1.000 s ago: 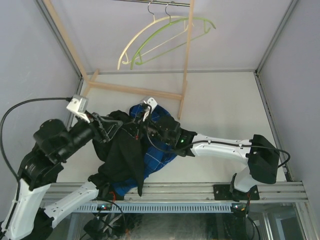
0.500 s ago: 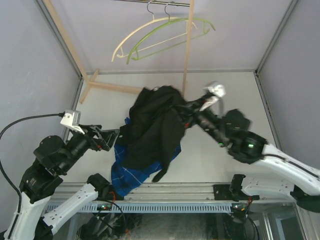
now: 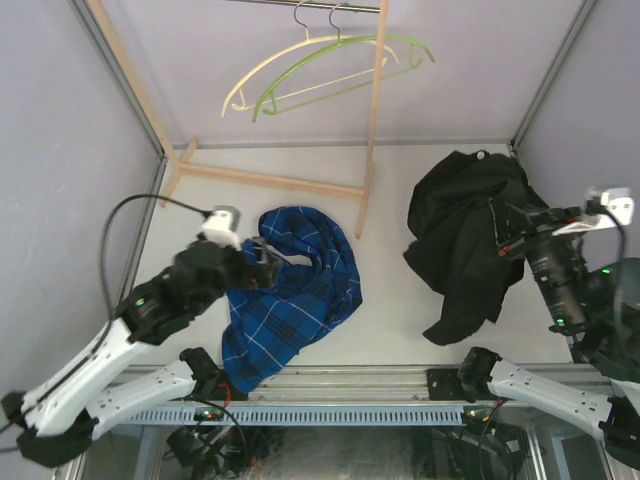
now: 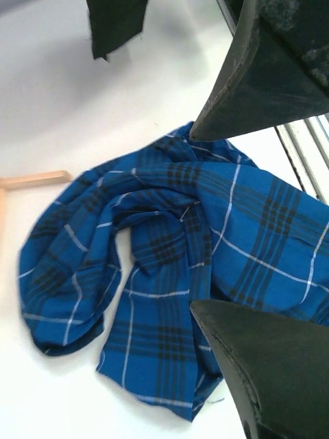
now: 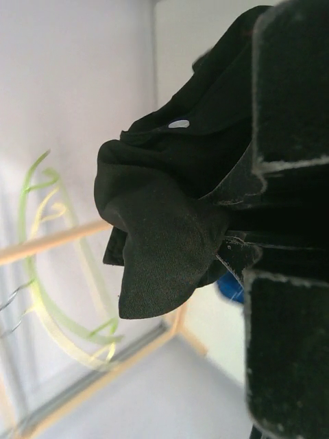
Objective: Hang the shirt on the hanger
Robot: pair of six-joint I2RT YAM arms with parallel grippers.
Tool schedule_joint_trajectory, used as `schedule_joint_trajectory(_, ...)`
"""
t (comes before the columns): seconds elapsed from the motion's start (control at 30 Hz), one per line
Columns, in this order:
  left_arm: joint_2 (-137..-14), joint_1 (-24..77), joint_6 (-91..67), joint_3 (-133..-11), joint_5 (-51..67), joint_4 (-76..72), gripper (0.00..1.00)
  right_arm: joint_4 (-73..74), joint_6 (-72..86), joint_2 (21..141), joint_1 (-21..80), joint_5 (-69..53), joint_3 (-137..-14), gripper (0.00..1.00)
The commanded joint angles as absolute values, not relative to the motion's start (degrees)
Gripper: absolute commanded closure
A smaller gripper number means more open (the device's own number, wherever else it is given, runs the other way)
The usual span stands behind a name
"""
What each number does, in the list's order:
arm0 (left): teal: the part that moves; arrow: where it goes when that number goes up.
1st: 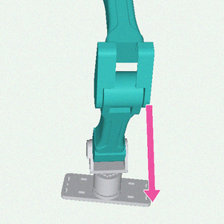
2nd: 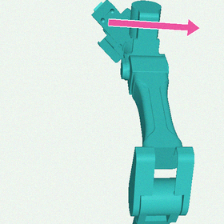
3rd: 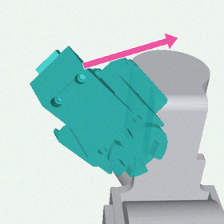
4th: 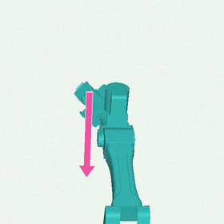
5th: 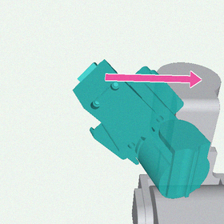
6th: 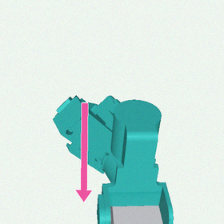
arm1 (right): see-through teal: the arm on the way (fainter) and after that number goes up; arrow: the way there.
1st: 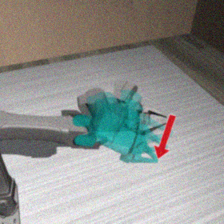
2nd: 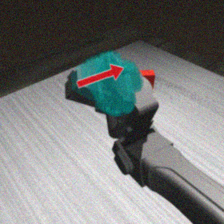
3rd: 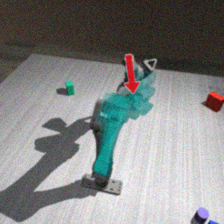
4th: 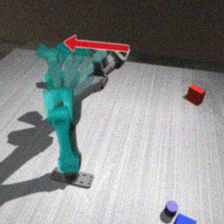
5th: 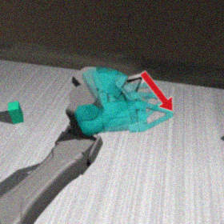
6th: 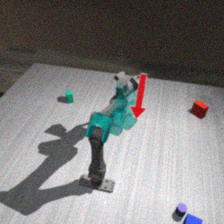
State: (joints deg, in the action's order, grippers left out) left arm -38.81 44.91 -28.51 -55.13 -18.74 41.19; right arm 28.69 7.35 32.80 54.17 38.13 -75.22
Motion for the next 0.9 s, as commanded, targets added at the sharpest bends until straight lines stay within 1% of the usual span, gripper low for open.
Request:
schedule_joint_trajectory(0.0,-48.2,52.0,-32.4,-53.7,-27.5,35.3,0.0,40.0,11.4,35.0,50.4,43.5,-71.0,1.0)
schedule_joint_trajectory(0.03,-50.3,52.7,-32.9,-53.5,-27.8,34.6,0.0,40.5,12.5,34.7,48.3,41.7,-68.8,1.0)
schedule_joint_trajectory(0.1,-53.6,53.7,-33.6,-52.7,-27.8,32.3,0.0,40.5,14.6,34.0,40.9,36.0,-65.1,1.0)
schedule_joint_trajectory(0.33,-63.5,56.4,-34.9,-53.1,-24.9,22.7,0.0,38.4,18.4,32.5,12.8,5.4,-56.2,1.0)
schedule_joint_trajectory(0.47,-72.6,56.9,-37.3,-55.4,-25.3,21.3,0.0,37.1,19.7,30.8,1.5,-8.7,-52.6,1.0)
schedule_joint_trajectory(0.53,-76.4,57.0,-38.2,-56.4,-25.6,20.6,0.0,37.1,19.8,30.3,-2.1,-12.2,-51.7,1.0)
schedule_joint_trajectory(0.6,-80.1,57.0,-41.1,-57.6,-25.8,20.4,0.0,37.3,20.0,30.2,-3.6,-14.6,-51.0,1.0)
schedule_joint_trajectory(0.87,-92.5,57.4,-42.5,-61.8,-21.5,16.3,0.0,36.4,20.6,29.6,-4.1,-16.8,-48.7,1.0)
